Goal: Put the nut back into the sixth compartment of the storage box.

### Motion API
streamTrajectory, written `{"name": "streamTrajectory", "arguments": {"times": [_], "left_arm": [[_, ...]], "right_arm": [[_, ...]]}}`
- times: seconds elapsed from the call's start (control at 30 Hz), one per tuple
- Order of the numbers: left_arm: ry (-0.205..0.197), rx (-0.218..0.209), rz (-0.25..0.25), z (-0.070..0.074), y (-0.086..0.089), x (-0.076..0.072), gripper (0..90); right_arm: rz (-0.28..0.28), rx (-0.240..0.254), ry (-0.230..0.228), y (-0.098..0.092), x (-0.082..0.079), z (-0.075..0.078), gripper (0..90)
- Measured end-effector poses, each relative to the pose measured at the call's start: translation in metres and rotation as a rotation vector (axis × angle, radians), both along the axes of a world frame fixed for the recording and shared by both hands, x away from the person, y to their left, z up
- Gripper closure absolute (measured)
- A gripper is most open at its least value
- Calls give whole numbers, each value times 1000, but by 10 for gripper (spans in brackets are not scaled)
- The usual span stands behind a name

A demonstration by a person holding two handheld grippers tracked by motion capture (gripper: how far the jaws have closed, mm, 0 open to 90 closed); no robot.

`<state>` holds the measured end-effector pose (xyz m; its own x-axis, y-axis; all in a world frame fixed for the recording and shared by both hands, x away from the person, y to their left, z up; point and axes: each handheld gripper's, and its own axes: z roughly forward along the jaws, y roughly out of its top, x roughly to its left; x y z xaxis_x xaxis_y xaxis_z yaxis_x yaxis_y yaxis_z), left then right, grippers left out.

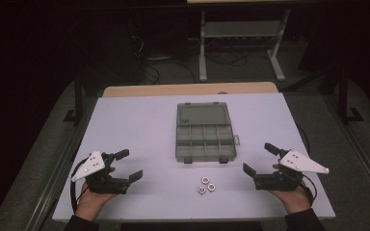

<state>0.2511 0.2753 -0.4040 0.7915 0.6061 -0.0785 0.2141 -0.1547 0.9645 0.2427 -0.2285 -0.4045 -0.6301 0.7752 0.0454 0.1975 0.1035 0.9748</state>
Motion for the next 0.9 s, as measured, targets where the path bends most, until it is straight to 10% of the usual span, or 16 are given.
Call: {"name": "streamTrajectory", "arguments": {"times": [0.9], "left_arm": [[25, -39, -12, 0, 1, 1, 103]], "right_arm": [[92, -22, 28, 24, 12, 2, 0]]}}
